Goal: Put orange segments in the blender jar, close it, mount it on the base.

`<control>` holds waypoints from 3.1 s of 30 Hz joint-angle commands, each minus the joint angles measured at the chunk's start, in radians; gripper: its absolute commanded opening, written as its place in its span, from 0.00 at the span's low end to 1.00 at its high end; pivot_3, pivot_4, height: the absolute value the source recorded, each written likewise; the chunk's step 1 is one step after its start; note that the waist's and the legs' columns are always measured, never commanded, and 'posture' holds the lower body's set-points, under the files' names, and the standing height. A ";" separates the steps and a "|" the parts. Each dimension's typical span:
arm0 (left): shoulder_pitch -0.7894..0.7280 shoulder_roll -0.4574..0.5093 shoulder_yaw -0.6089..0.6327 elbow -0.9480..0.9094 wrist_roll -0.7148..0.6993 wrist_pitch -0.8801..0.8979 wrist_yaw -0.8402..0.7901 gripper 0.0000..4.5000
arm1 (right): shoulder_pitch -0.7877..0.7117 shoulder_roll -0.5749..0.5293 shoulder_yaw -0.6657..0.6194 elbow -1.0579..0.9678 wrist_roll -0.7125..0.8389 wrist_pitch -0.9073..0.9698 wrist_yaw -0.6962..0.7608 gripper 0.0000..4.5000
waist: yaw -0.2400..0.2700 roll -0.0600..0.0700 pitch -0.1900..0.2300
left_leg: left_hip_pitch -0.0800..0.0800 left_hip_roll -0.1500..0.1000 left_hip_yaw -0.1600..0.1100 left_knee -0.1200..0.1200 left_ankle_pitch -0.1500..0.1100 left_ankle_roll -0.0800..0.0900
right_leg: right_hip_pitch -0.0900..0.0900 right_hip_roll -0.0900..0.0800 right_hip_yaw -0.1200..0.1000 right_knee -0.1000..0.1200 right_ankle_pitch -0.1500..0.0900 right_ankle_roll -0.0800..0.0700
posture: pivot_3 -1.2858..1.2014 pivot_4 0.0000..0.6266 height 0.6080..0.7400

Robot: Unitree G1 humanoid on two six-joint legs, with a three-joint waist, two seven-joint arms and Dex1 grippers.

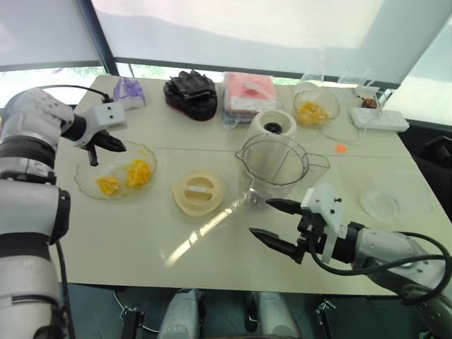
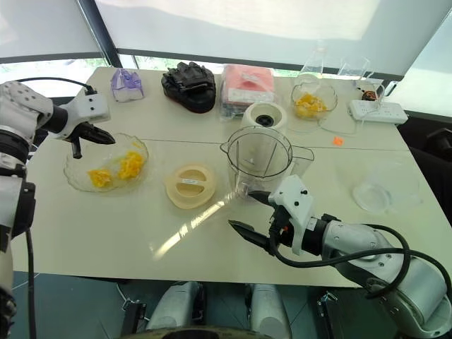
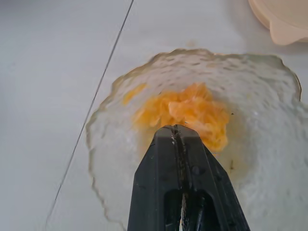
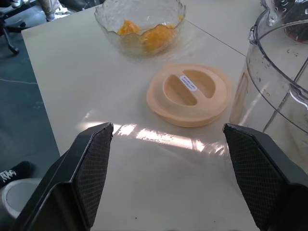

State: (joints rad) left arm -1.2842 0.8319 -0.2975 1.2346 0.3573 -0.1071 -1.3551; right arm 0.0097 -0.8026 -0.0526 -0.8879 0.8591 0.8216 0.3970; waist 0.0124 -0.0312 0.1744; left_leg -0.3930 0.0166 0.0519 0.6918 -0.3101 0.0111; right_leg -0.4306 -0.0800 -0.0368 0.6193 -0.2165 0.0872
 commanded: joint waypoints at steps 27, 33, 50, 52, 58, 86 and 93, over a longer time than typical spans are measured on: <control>0.052 0.173 0.210 -0.059 -0.349 0.227 -0.246 0.01 | 0.102 0.122 0.044 0.003 -0.149 -0.069 0.018 0.86 | -0.001 0.000 0.000 | 0.001 0.000 -0.001 0.007 0.000 0.000 | 0.001 -0.001 0.001 0.008 -0.002 -0.003 | 0.52 0.24 1.00; 0.117 0.134 0.155 -0.059 -0.240 0.056 -0.111 0.32 | 0.076 0.154 0.079 -0.011 -0.157 -0.058 -0.004 0.86 | 0.000 0.000 0.000 | 0.002 0.000 0.000 0.007 0.000 0.000 | 0.001 -0.001 0.002 0.009 -0.002 -0.003 | 0.52 0.24 1.00; 0.146 -0.101 0.066 0.039 -0.081 0.035 0.132 0.76 | 0.010 0.198 0.149 -0.119 -0.118 0.043 -0.137 0.86 | -0.001 -0.001 0.000 | 0.001 0.000 0.000 0.007 0.000 0.000 | 0.000 -0.001 0.001 0.009 0.000 0.000 | 0.52 0.24 1.00; 0.147 -0.124 0.060 0.045 -0.063 0.069 0.194 0.76 | 0.015 0.201 0.151 -0.120 -0.122 0.038 -0.143 0.86 | -0.001 -0.001 0.000 | 0.001 0.000 0.000 0.007 0.000 0.000 | 0.000 -0.001 0.001 0.009 0.000 0.000 | 0.52 0.24 1.00; 0.146 -0.168 0.046 0.066 -0.019 0.160 0.337 0.76 | 0.013 0.209 0.160 -0.125 -0.130 0.039 -0.159 0.86 | -0.001 -0.001 0.000 | 0.001 0.000 0.000 0.007 0.000 0.000 | 0.000 -0.001 0.001 0.009 0.000 0.000 | 0.52 0.24 1.00; 0.248 -0.230 0.101 0.068 -0.051 0.233 0.429 0.01 | -0.001 0.224 0.178 -0.119 -0.143 0.054 -0.185 0.86 | 0.000 0.003 -0.004 | 0.003 0.000 -0.001 0.007 0.000 0.000 | 0.002 -0.002 0.001 0.009 -0.001 -0.001 | 0.52 0.24 1.00; 0.206 -0.115 0.161 0.035 -0.112 0.208 0.260 0.01 | -0.003 0.239 0.196 -0.107 -0.166 0.047 -0.183 0.86 | -0.006 0.002 -0.003 | 0.000 0.000 0.000 0.007 0.000 0.000 | -0.001 -0.002 0.001 0.008 -0.001 -0.001 | 0.52 0.24 1.00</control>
State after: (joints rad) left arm -1.0523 0.6768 -0.1693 1.2947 0.2751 0.1182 -1.0402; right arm 0.0102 -0.5717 0.1428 -0.9777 0.7000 0.8877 0.2106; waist 0.0069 -0.0295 0.1715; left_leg -0.3927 0.0170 0.0519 0.6982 -0.3103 0.0112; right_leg -0.4313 -0.0817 -0.0359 0.6273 -0.2173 0.0859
